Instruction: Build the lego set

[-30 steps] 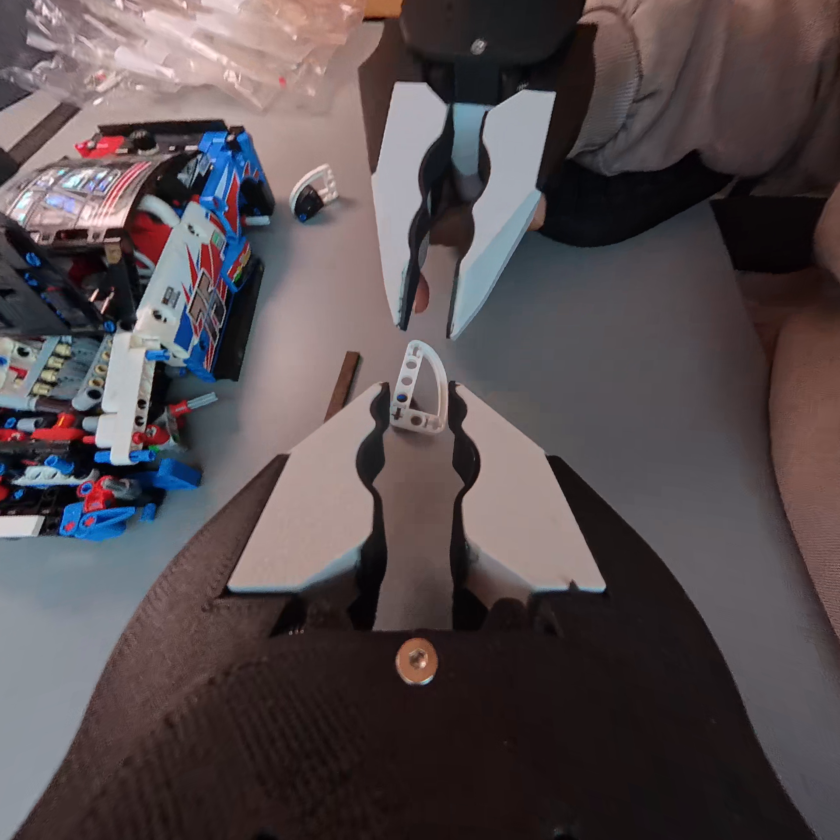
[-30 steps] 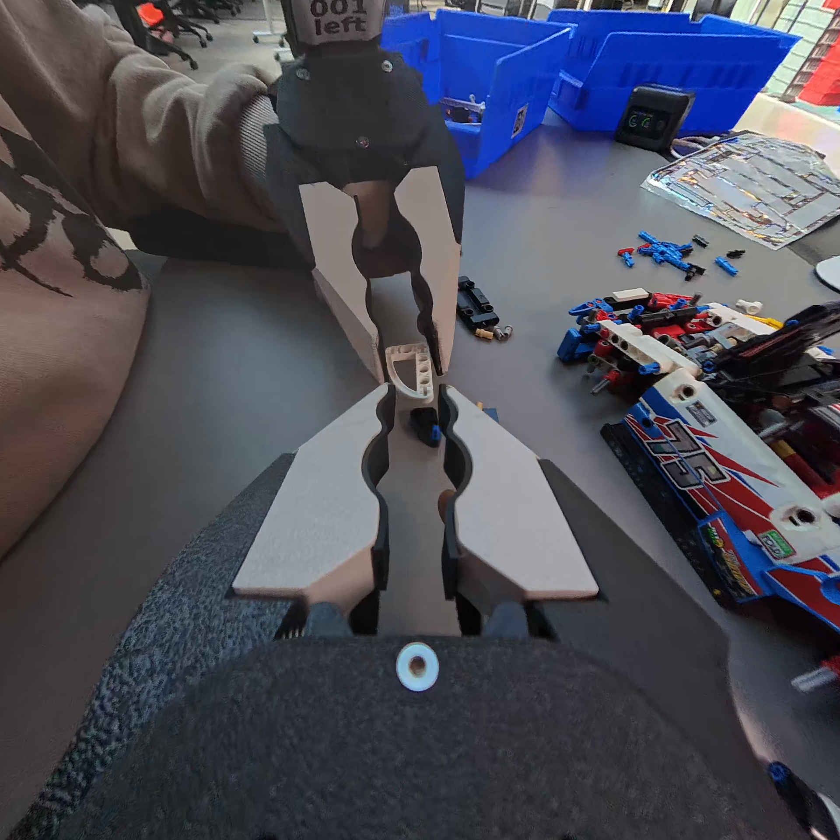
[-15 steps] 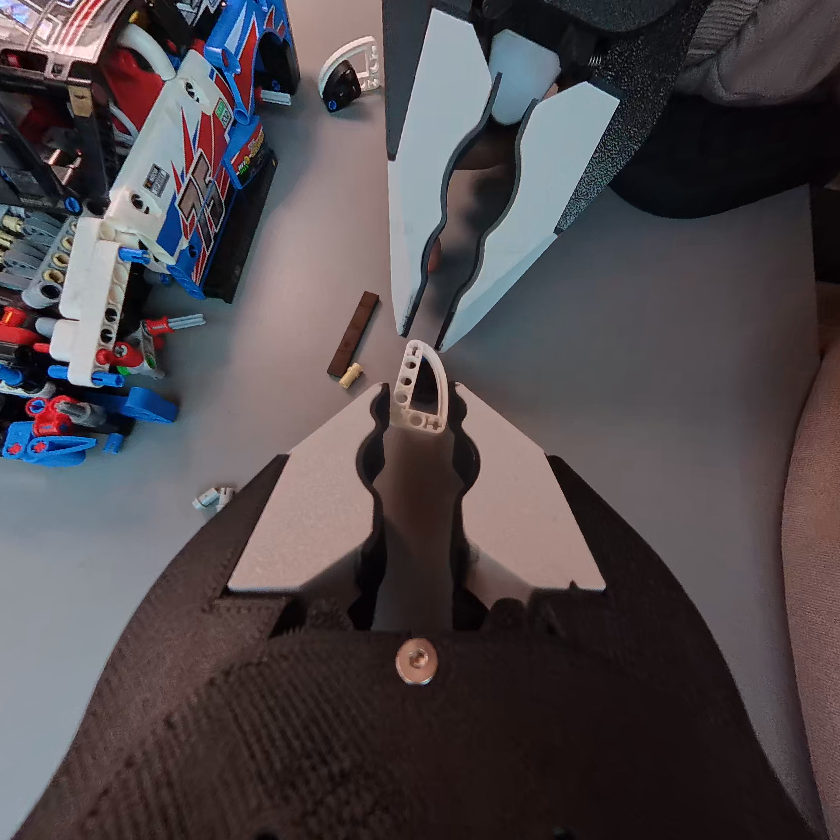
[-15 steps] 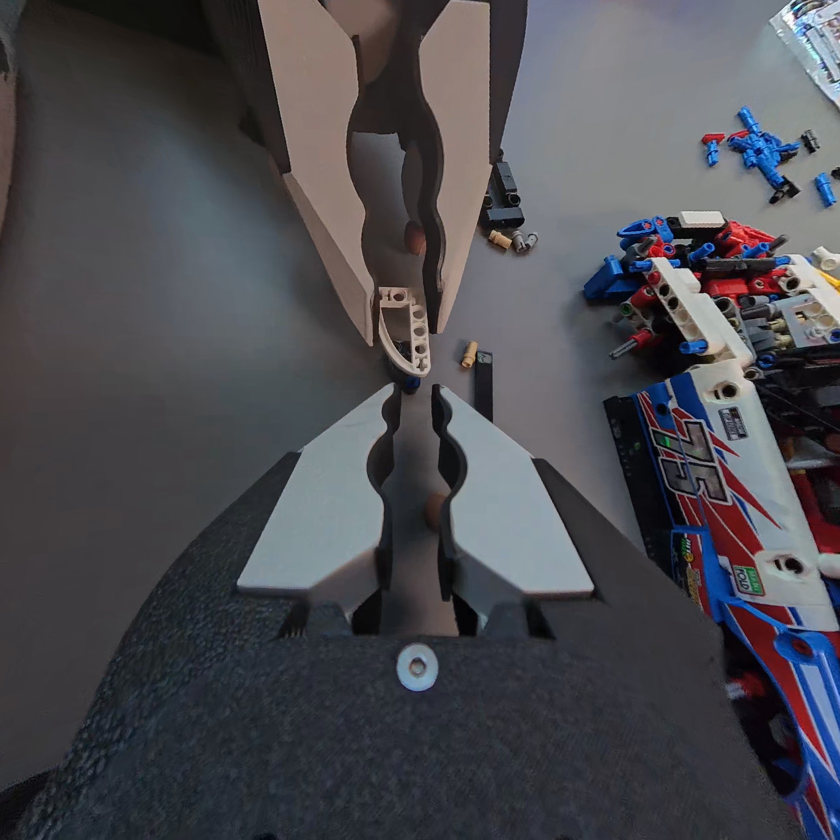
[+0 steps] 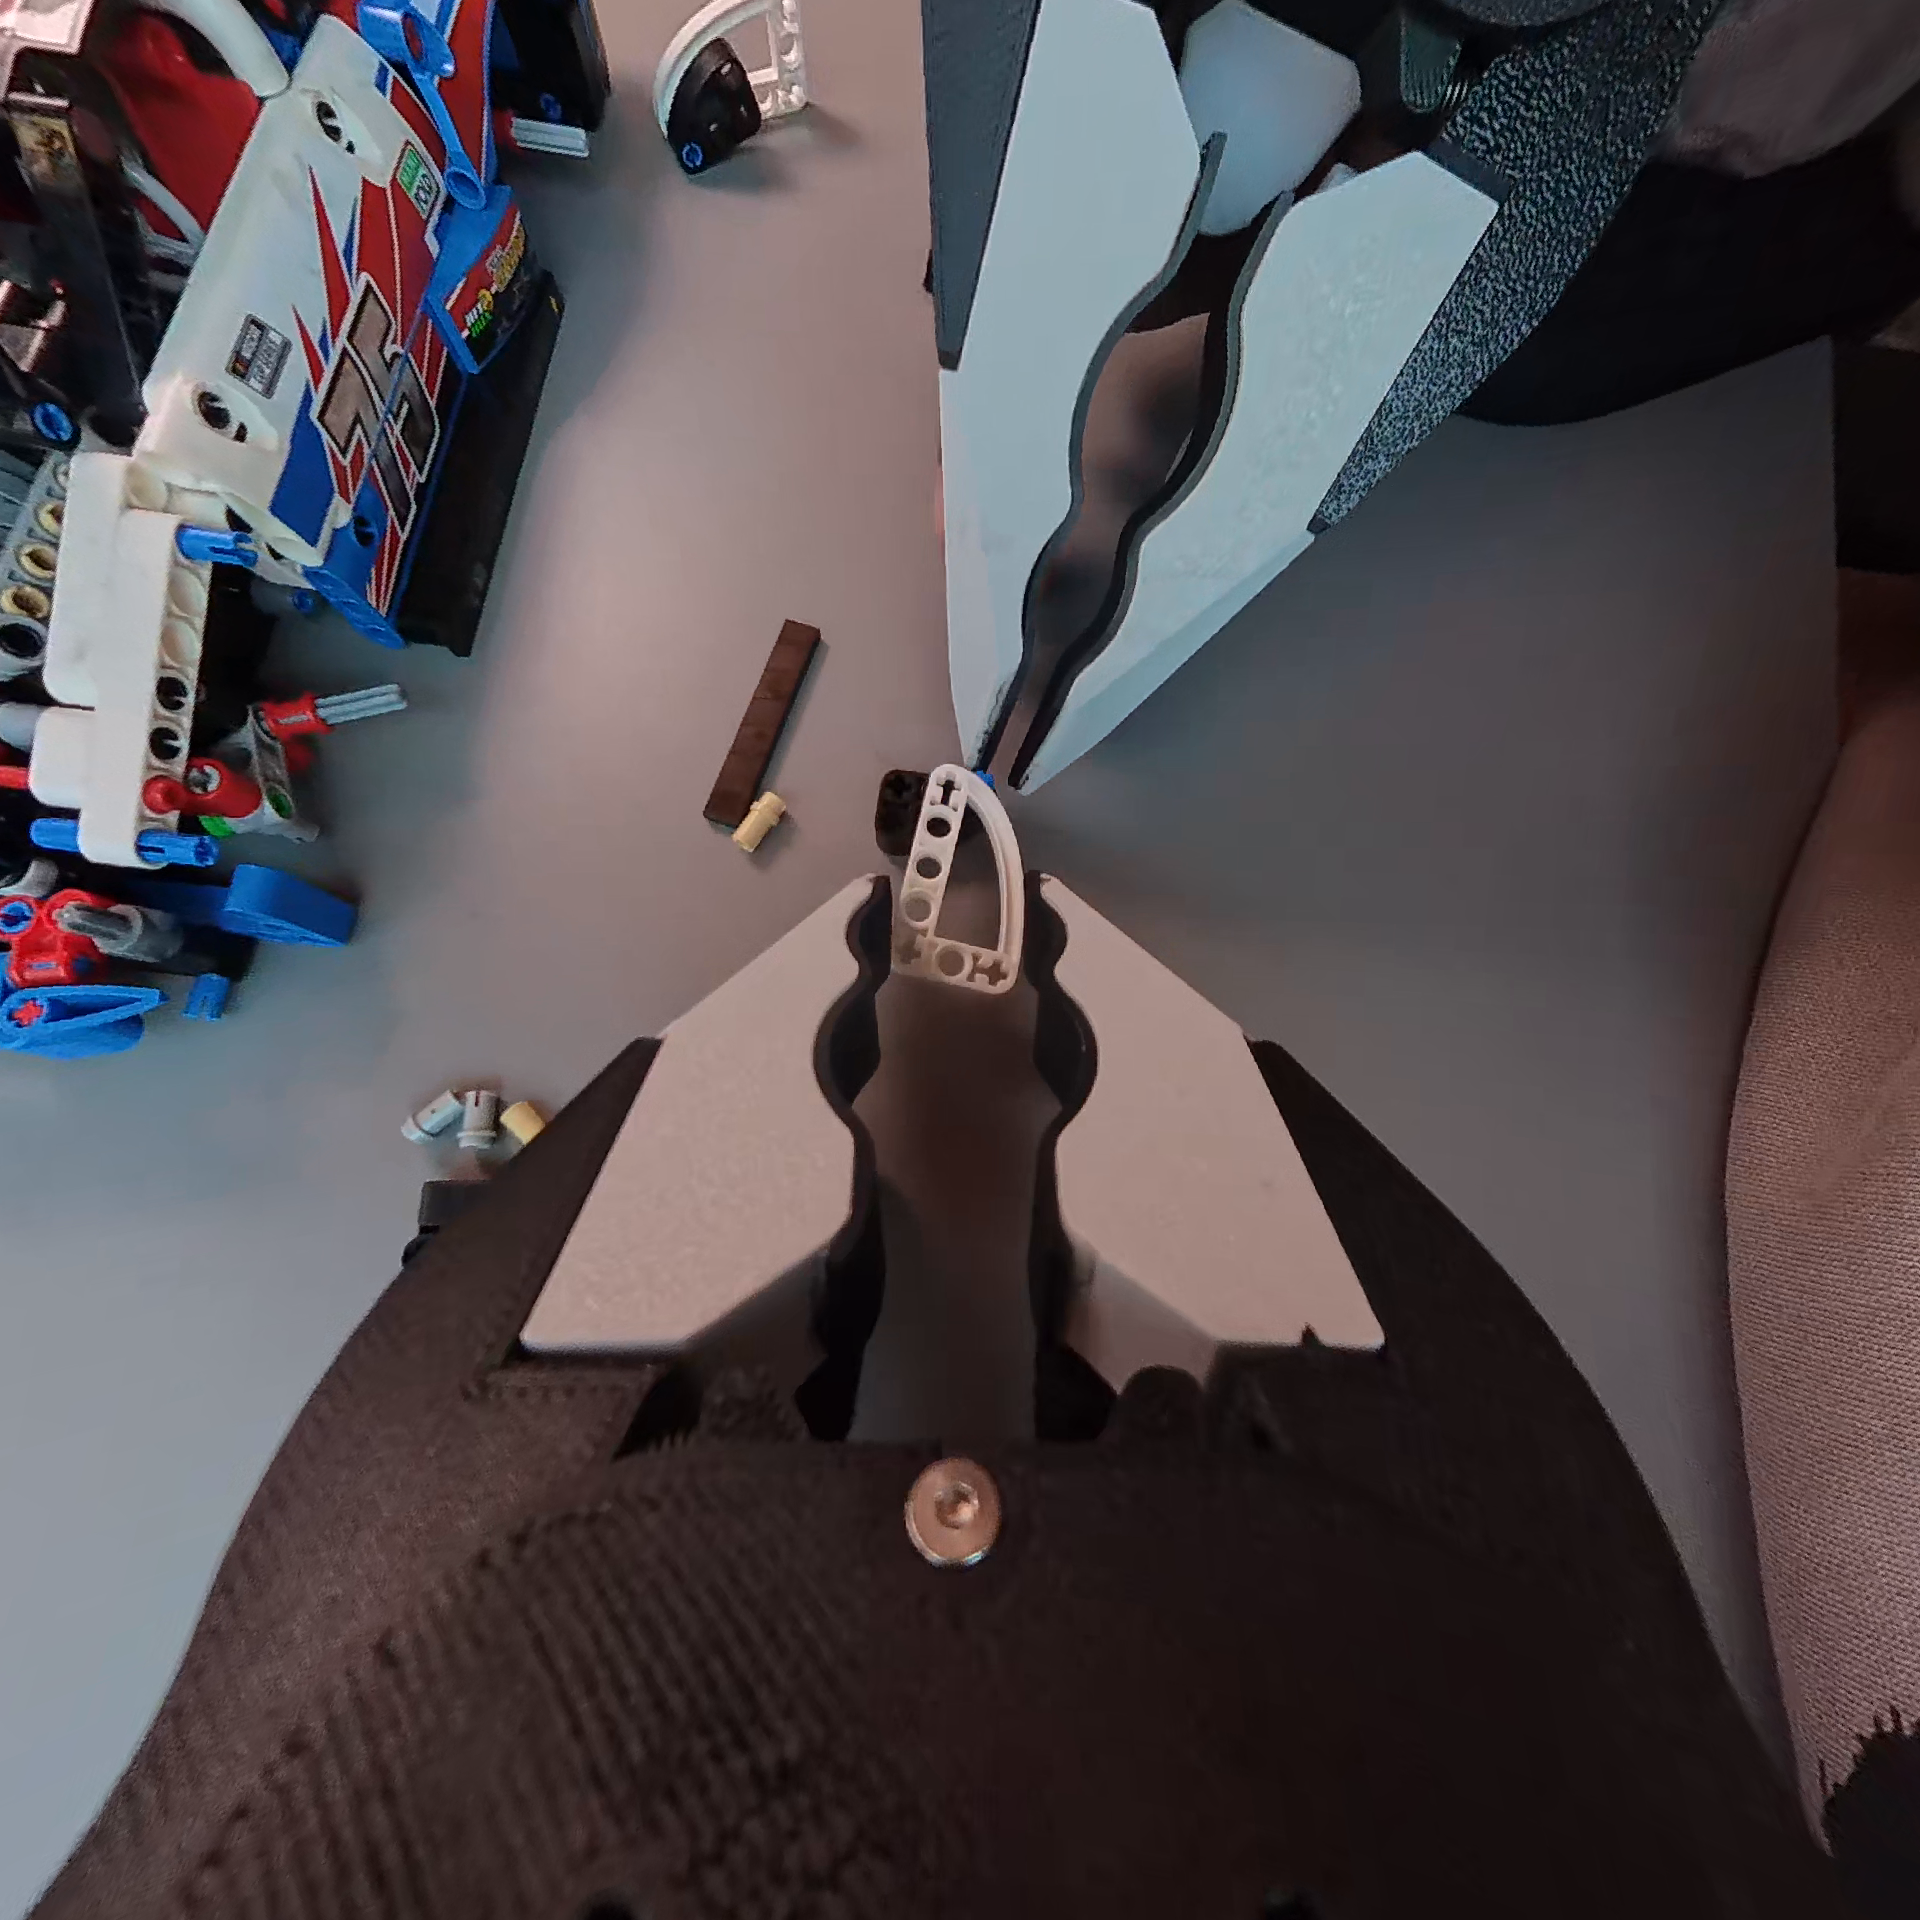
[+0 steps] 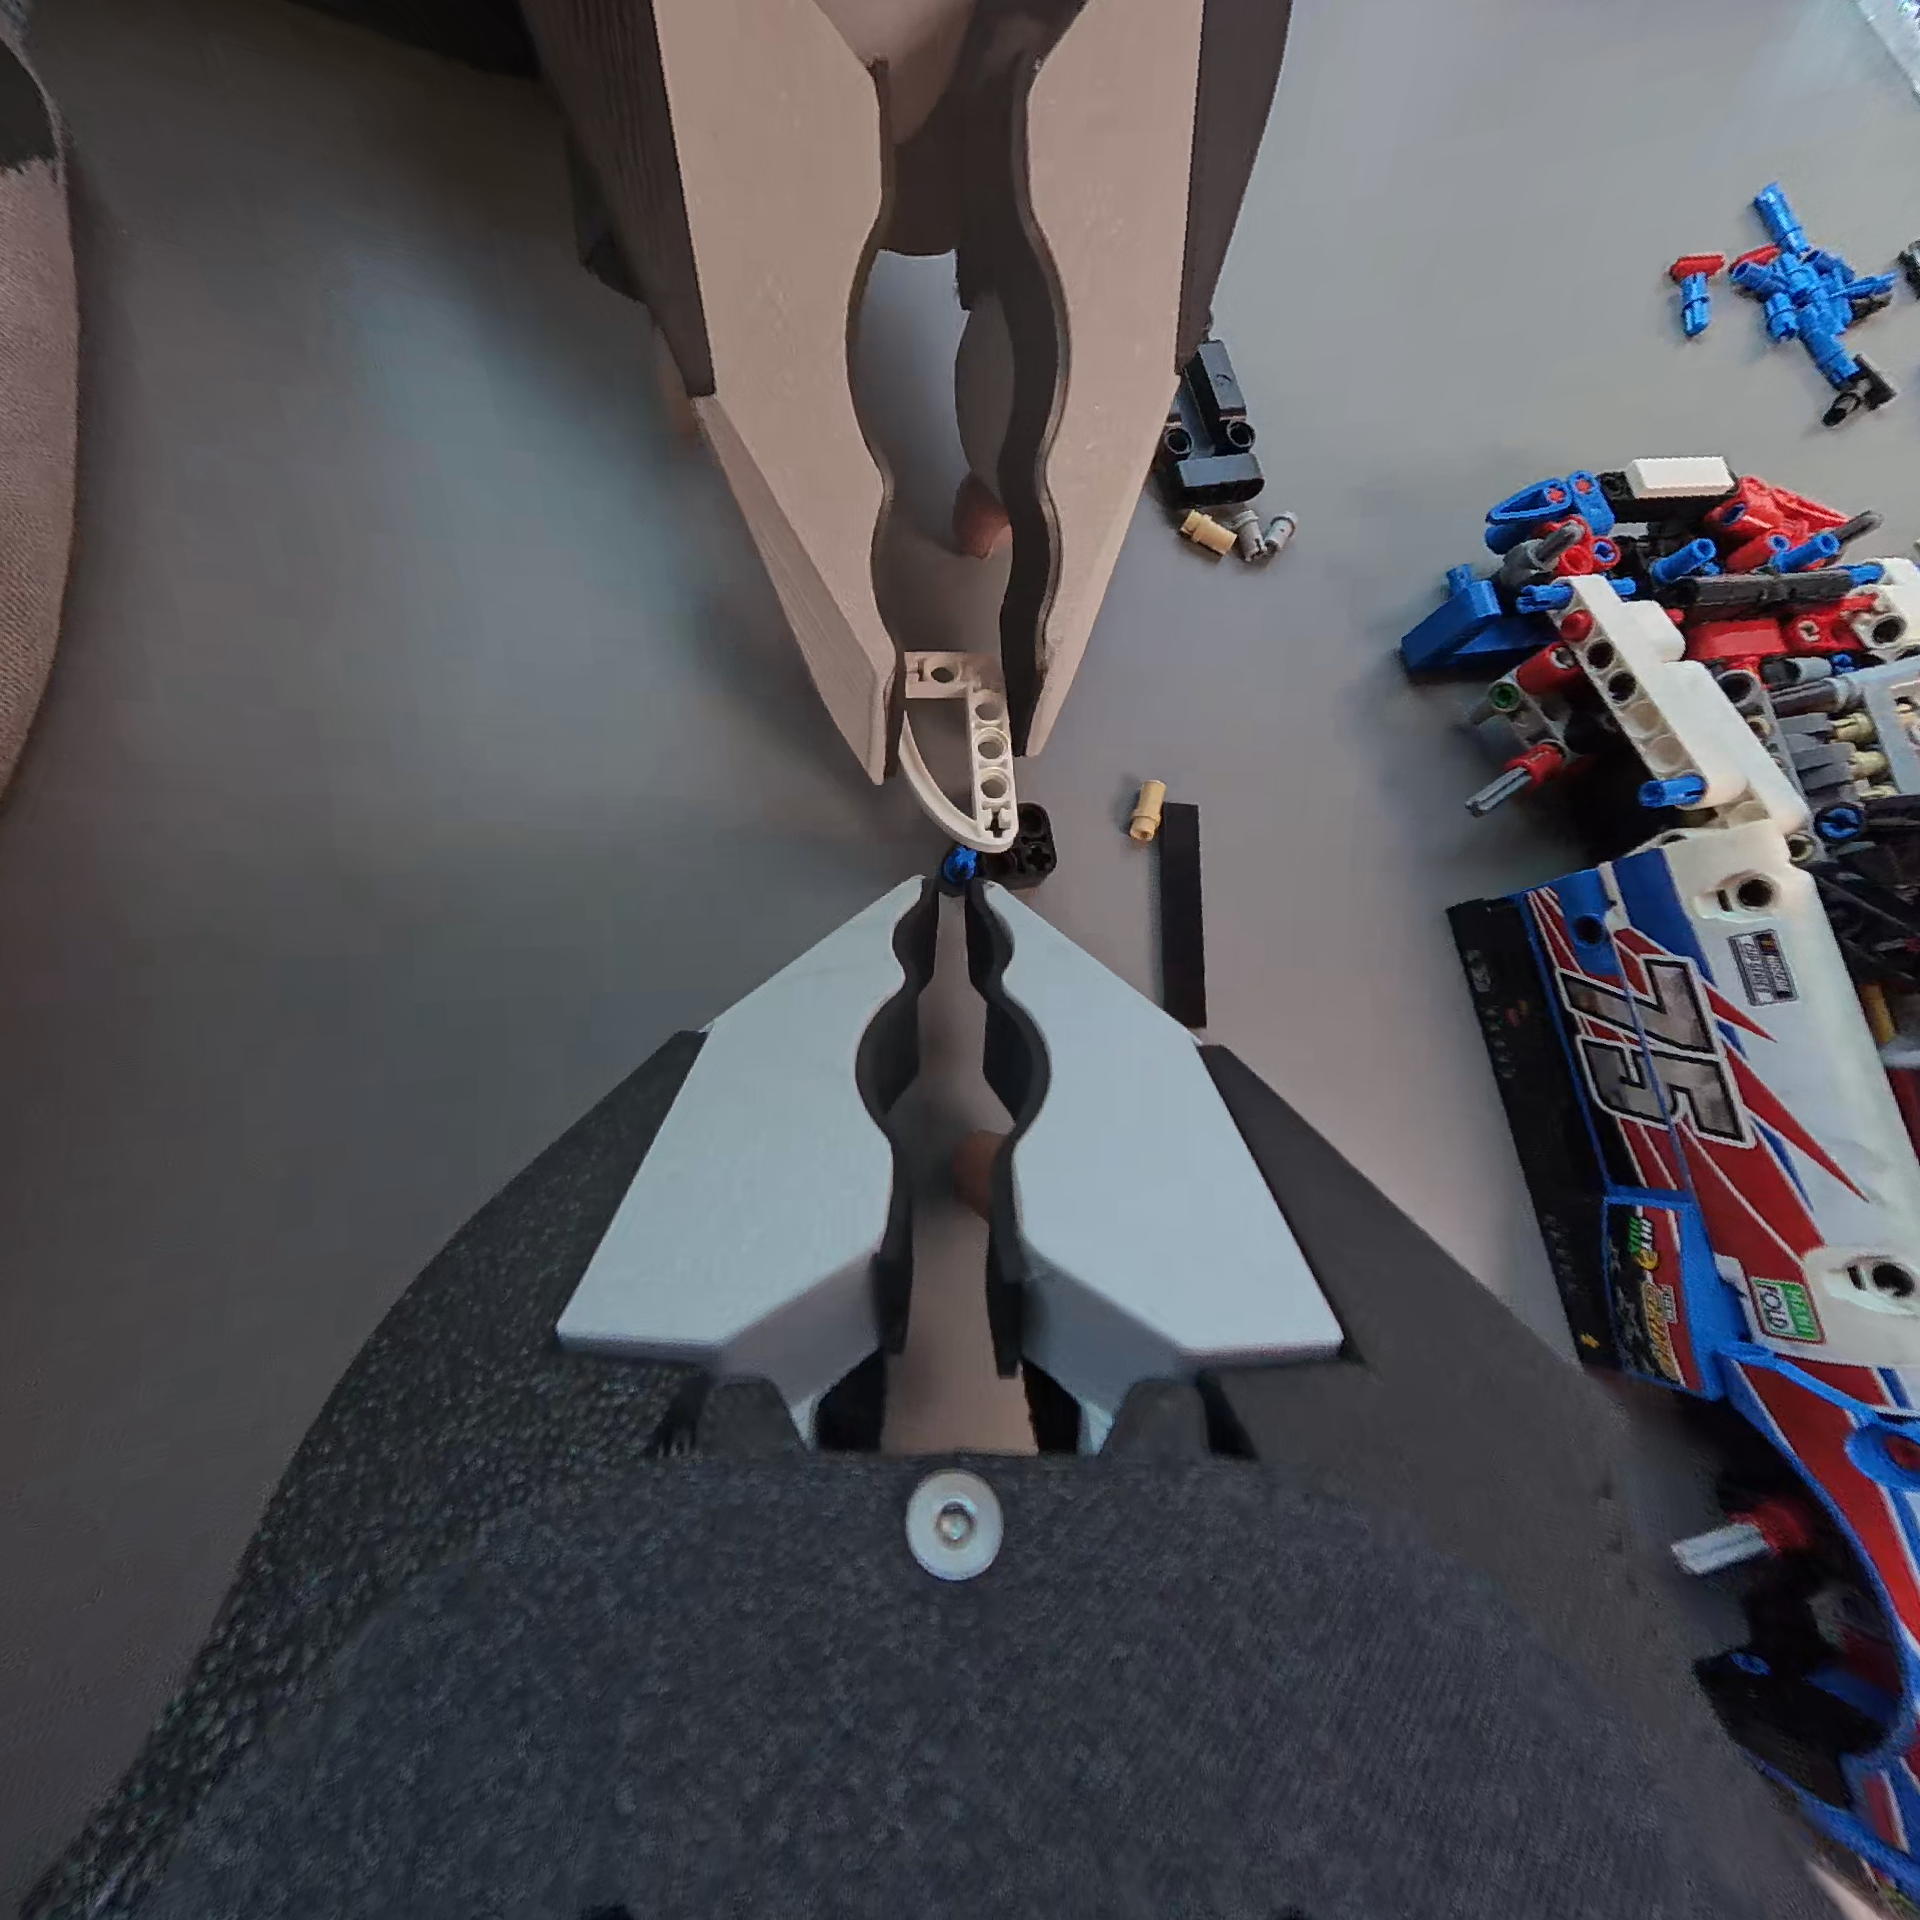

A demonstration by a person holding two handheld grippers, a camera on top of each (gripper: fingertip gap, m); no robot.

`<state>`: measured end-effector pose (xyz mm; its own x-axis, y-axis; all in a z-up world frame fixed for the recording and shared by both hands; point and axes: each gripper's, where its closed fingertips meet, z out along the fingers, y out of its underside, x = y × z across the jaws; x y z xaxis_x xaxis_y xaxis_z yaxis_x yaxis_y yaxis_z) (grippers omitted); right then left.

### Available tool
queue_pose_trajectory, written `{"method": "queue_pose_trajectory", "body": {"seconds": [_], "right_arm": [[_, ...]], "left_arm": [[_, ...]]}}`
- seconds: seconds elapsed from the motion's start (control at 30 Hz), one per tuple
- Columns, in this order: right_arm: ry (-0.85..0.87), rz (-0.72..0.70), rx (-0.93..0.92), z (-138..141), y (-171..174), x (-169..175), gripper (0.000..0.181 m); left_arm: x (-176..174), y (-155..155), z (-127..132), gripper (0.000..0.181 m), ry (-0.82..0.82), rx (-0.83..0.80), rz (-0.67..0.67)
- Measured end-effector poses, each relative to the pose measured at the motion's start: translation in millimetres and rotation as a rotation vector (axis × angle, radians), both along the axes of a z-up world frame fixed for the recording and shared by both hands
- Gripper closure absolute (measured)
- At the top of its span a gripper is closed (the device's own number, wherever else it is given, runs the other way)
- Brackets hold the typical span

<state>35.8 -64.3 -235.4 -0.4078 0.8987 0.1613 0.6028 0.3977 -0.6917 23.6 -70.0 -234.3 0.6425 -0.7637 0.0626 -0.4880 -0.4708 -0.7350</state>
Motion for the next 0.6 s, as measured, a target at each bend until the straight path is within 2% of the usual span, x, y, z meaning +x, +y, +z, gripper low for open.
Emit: {"method": "queue_pose_trajectory", "body": {"seconds": [0.03, 0.47, 0.6], "right_arm": [[0.001, -0.009, -0.004, 0.1, 1.7, 0.0, 0.179], [-0.047, 0.036, 0.064, -3.0, 11.9, 0.5, 0.181], [-0.051, 0.026, -0.019, 3.4, 7.7, -0.7, 0.166]], "left_arm": [[0.5, -0.4, 0.1, 0.158, 0.002, 0.004, -0.006], [-7.3, 1.1, 3.3, 0.158, 0.019, 0.023, -0.025], [-9.6, 1.5, 3.8, 0.158, 0.013, 0.020, -0.020]]}}
